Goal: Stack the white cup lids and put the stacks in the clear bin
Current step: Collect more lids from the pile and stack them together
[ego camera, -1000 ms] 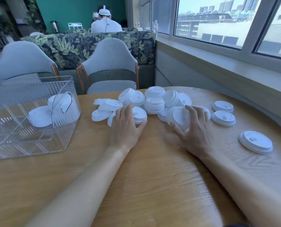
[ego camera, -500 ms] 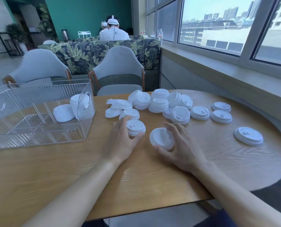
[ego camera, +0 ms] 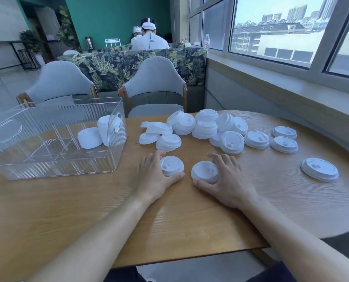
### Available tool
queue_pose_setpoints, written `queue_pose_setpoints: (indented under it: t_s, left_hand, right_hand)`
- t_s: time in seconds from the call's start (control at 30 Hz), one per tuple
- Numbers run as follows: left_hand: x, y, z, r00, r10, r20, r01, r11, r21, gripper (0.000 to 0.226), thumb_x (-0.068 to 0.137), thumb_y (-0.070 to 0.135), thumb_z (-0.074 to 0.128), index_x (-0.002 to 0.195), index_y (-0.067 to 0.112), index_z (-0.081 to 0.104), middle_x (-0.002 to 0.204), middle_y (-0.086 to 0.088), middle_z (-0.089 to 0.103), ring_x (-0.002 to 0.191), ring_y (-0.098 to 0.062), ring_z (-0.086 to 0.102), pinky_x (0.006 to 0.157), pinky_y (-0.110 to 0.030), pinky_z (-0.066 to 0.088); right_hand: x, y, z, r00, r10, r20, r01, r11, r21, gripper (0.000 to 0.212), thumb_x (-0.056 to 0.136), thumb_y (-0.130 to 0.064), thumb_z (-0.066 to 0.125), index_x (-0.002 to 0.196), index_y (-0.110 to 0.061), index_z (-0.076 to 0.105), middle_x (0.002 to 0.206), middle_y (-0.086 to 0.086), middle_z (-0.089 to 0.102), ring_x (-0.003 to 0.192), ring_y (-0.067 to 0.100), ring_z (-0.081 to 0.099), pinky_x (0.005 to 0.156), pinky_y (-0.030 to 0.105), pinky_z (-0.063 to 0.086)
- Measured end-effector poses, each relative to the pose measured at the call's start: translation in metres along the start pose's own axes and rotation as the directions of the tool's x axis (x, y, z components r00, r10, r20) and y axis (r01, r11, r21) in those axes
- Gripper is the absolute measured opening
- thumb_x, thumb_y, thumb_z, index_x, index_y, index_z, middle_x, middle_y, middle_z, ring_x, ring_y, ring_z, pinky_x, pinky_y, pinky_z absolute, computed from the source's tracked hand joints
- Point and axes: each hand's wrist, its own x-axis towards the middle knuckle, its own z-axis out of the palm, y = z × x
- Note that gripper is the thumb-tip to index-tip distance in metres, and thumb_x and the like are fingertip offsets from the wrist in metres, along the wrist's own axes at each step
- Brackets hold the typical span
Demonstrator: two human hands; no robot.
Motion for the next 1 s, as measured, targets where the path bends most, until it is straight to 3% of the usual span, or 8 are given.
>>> queue_pose_setpoints:
  t_s: [0.2, 0.27, 0.33, 0.47, 0.53, 0.67, 0.83, 1.0]
  left_hand:
    - [0.005, -0.008, -0.010, 0.981, -0.020, 0.195, 0.063, 0.974, -0.217, 0.096, 0.063, 0.061, 0.083, 0.146, 0.038, 0.041, 0.136, 0.018, 0.048, 0.133, -0.008, 0.042, 0.115, -0.039, 0.035]
    - [0.006, -0.011, -0.013, 0.972, -0.022, 0.235, 0.092, 0.953, -0.287, 0.090, 0.072, 0.042, 0.086, 0.149, 0.035, 0.041, 0.146, 0.012, 0.050, 0.134, -0.004, 0.045, 0.111, -0.025, 0.035]
    - [0.006, -0.012, -0.014, 0.970, -0.013, 0.244, 0.091, 0.946, -0.312, 0.083, 0.079, 0.024, 0.083, 0.151, 0.030, 0.041, 0.150, 0.010, 0.050, 0.133, 0.000, 0.047, 0.102, -0.012, 0.032]
    - [0.005, -0.011, -0.013, 0.980, -0.011, 0.199, 0.076, 0.943, -0.325, 0.082, 0.079, 0.023, 0.086, 0.149, 0.027, 0.043, 0.137, 0.016, 0.058, 0.114, 0.015, 0.052, 0.088, 0.002, 0.033]
    - [0.003, -0.010, -0.011, 0.983, -0.016, 0.180, 0.076, 0.941, -0.330, 0.087, 0.075, 0.032, 0.090, 0.148, 0.029, 0.043, 0.130, 0.020, 0.059, 0.111, 0.018, 0.051, 0.091, -0.002, 0.036]
    - [-0.001, -0.005, -0.009, 0.987, -0.006, 0.163, 0.055, 0.955, -0.293, 0.099, 0.069, 0.049, 0.091, 0.151, 0.032, 0.038, 0.130, 0.022, 0.054, 0.122, 0.002, 0.050, 0.097, -0.012, 0.035]
    - [0.000, -0.004, -0.010, 0.978, 0.028, 0.209, 0.029, 0.964, -0.264, 0.090, 0.082, 0.037, 0.080, 0.157, 0.031, 0.031, 0.158, 0.014, 0.042, 0.143, -0.003, 0.039, 0.113, -0.022, 0.029]
    - [-0.001, -0.004, -0.010, 0.985, 0.018, 0.170, 0.024, 0.970, -0.240, 0.088, 0.081, 0.037, 0.082, 0.154, 0.033, 0.034, 0.147, 0.017, 0.051, 0.131, -0.002, 0.049, 0.104, -0.018, 0.034]
  right_hand:
    - [-0.005, 0.002, -0.003, 0.998, -0.002, 0.058, -0.003, 0.997, 0.083, 0.085, 0.077, -0.065, 0.056, 0.150, -0.032, 0.029, 0.147, -0.011, 0.044, 0.138, 0.009, 0.027, 0.117, 0.032, 0.026]
    - [-0.006, 0.001, -0.006, 0.997, 0.006, 0.071, -0.015, 0.993, 0.121, 0.085, 0.073, -0.063, 0.047, 0.150, -0.032, 0.030, 0.145, -0.010, 0.047, 0.138, 0.007, 0.028, 0.115, 0.030, 0.027]
    - [-0.006, 0.001, -0.006, 0.998, 0.017, 0.068, -0.026, 0.990, 0.135, 0.080, 0.078, -0.056, 0.053, 0.150, -0.032, 0.030, 0.143, -0.010, 0.049, 0.137, 0.006, 0.028, 0.114, 0.029, 0.028]
    - [-0.006, 0.001, -0.001, 1.000, 0.015, 0.026, -0.017, 0.996, 0.084, 0.080, 0.082, -0.061, 0.064, 0.149, -0.032, 0.030, 0.138, -0.013, 0.049, 0.133, 0.009, 0.035, 0.113, 0.032, 0.032]
    - [-0.005, 0.001, -0.001, 0.999, 0.038, 0.022, -0.040, 0.995, 0.089, 0.087, 0.077, -0.070, 0.066, 0.148, -0.034, 0.030, 0.133, -0.015, 0.047, 0.131, 0.009, 0.035, 0.113, 0.033, 0.033]
    - [-0.005, 0.000, -0.002, 0.998, 0.054, 0.021, -0.056, 0.994, 0.091, 0.097, 0.069, -0.079, 0.066, 0.147, -0.033, 0.031, 0.131, -0.016, 0.047, 0.131, 0.008, 0.034, 0.114, 0.034, 0.033]
    - [-0.006, 0.004, -0.002, 0.998, 0.005, 0.061, -0.012, 0.994, 0.112, 0.077, 0.082, -0.059, 0.057, 0.149, -0.031, 0.032, 0.146, -0.014, 0.048, 0.141, 0.004, 0.025, 0.116, 0.030, 0.026]
    - [-0.007, 0.002, -0.002, 0.999, 0.025, 0.040, -0.029, 0.996, 0.088, 0.068, 0.087, -0.053, 0.059, 0.147, -0.031, 0.035, 0.143, -0.013, 0.048, 0.138, 0.006, 0.029, 0.113, 0.028, 0.027]
